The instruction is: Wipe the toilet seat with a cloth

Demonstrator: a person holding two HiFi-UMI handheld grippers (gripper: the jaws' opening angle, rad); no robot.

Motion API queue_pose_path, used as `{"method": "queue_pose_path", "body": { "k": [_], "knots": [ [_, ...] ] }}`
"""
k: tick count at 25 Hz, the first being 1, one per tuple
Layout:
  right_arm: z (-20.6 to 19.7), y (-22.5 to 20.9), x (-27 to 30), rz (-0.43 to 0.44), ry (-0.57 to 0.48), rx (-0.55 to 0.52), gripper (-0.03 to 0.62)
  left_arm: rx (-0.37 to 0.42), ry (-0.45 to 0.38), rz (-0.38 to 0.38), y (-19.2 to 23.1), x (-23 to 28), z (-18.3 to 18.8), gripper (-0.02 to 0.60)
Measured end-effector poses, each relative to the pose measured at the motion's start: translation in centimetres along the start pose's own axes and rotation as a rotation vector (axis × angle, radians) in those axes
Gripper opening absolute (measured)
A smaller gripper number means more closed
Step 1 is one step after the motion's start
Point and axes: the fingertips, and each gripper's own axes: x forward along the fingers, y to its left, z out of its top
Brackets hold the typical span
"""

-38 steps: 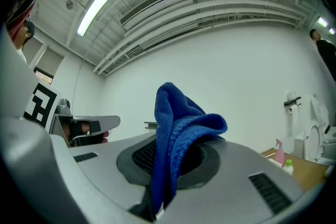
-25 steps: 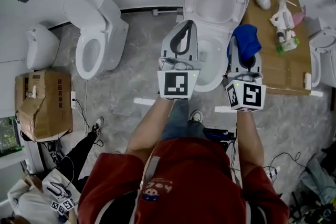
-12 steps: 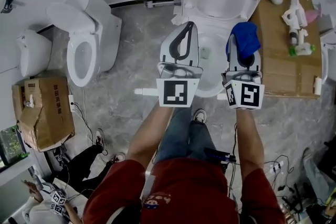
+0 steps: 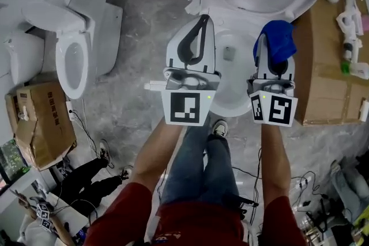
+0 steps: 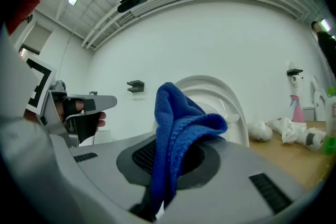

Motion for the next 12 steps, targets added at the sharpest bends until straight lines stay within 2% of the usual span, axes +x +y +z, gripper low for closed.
{"method": "queue_pose_path", "body": {
  "k": [12],
  "knots": [
    [-14.6,-1.4,4.5,-0.021,0.054,0.035,0.054,0.001,-0.004,0.0,2.1,1.7,-12.4,0.015]
  ]
}}
